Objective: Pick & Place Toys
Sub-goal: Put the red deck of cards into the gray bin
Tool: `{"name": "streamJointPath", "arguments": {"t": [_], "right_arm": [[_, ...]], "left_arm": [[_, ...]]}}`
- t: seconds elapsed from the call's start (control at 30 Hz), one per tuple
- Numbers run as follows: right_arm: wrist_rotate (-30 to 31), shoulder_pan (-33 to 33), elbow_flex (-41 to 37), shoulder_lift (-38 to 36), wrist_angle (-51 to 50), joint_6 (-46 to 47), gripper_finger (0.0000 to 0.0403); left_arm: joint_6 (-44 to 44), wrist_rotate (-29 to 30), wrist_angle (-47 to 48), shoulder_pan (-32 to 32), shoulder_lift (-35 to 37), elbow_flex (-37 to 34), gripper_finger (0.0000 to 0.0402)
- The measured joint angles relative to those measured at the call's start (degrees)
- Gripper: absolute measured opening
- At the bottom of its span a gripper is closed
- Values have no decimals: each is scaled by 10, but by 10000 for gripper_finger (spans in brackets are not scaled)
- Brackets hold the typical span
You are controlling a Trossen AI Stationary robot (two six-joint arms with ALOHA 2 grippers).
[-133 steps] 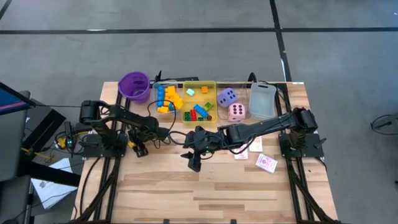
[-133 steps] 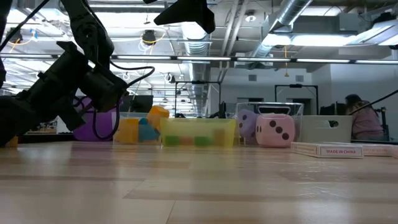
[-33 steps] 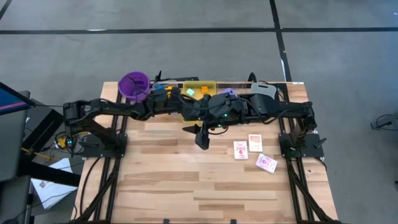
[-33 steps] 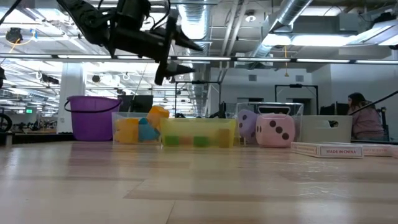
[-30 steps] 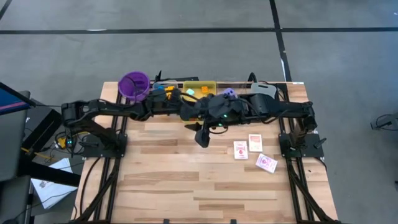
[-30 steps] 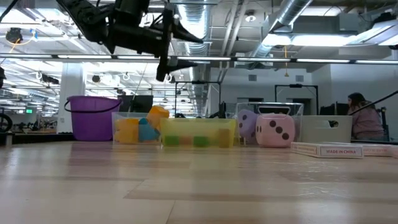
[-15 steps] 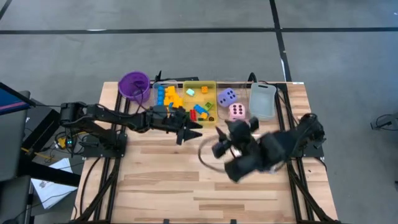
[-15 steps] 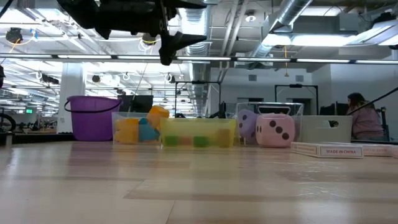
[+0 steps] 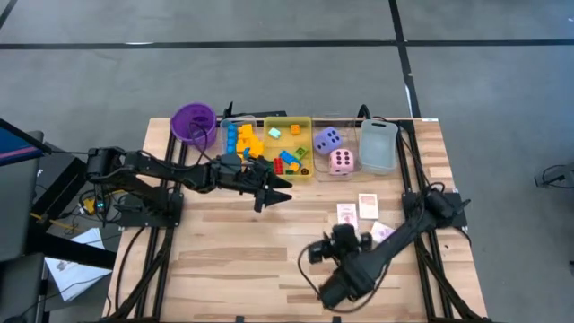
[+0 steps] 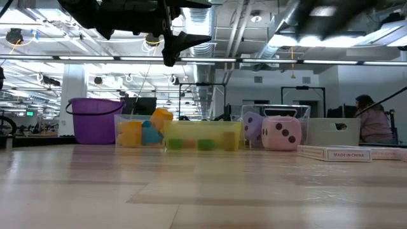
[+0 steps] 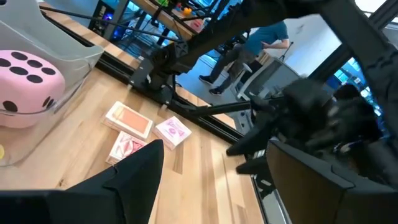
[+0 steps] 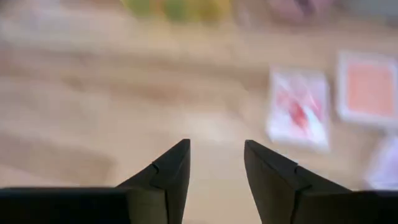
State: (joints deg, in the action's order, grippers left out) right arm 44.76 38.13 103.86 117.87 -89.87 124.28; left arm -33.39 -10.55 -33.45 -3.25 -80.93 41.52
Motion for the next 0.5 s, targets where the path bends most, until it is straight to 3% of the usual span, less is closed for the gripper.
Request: {"name": "streamJointPath", "arguments": {"t": [0.13, 0.33, 0.5], "right_arm": [[-113, 14, -4, 24, -1, 4, 154], [-148, 13, -4, 55, -1, 7, 190], [-137, 8, -12, 69, 21, 26, 217]], "left_arm": [[0, 0, 0, 0, 0, 0, 278], [1, 0, 0, -1, 0, 0, 278], [1, 0, 0, -1, 0, 0, 278]]}}
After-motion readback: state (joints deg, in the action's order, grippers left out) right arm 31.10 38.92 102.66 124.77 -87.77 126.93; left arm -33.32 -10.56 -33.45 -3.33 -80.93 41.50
